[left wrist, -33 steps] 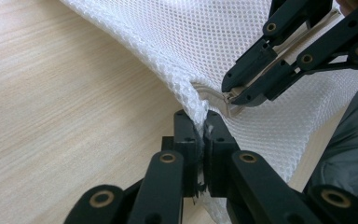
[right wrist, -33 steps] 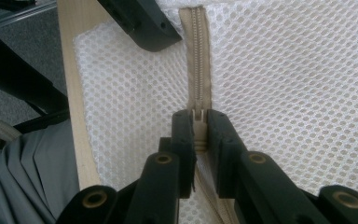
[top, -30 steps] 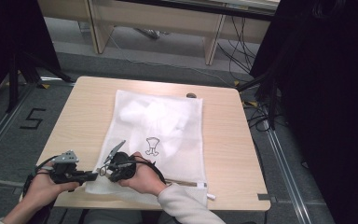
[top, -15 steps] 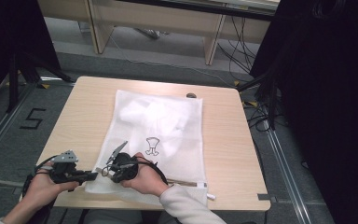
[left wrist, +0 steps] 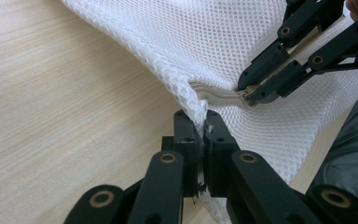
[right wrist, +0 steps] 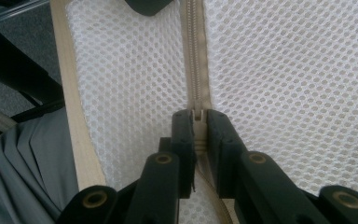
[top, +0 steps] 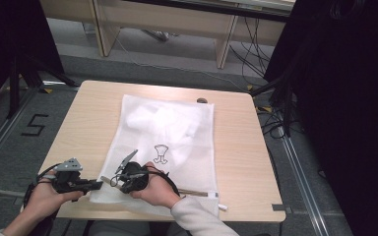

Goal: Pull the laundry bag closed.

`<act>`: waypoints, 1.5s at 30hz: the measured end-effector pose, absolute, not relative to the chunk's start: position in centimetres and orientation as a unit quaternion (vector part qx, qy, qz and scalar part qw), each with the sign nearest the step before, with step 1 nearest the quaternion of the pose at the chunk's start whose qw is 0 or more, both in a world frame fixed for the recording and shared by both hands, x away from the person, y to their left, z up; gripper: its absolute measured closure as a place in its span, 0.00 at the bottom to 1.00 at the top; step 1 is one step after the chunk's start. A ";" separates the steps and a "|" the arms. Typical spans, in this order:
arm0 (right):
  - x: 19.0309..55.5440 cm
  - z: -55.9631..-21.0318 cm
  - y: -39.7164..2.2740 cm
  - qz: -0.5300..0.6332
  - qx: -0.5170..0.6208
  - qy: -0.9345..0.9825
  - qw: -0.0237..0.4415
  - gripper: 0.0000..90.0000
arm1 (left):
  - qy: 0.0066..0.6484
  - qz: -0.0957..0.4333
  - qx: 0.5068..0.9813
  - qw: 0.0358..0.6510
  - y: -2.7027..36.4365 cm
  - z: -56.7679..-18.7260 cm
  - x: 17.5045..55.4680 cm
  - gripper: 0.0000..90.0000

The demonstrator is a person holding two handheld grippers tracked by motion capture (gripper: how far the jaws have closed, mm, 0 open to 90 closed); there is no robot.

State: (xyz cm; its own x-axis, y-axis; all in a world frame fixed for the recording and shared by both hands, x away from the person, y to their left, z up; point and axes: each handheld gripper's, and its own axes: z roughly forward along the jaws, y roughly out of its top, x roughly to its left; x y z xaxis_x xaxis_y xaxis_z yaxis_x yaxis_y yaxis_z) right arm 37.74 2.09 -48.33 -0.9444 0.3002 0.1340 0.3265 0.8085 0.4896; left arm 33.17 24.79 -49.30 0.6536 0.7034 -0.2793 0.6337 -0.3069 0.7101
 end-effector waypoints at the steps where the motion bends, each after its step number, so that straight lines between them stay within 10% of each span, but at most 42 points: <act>1: 37.7 -48.3 2.1 -0.261 -0.166 -0.951 0.024 0.91 | 0.414 0.043 0.807 0.419 24.8 -49.3 33.2 0.95; 45: 37.5 -48.2 -0.3 -0.257 -0.185 -0.948 0.022 0.91 | 0.424 0.049 0.805 0.412 24.9 -49.3 33.2 0.95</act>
State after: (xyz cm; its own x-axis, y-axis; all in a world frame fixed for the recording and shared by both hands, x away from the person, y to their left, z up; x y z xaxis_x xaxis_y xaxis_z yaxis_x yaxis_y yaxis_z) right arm 37.54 -0.32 -48.21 -0.9304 0.3401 0.1370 0.3627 0.7989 0.4798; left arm 33.18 24.86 -49.30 0.6356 0.7229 -0.2710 0.6428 -0.3011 0.7044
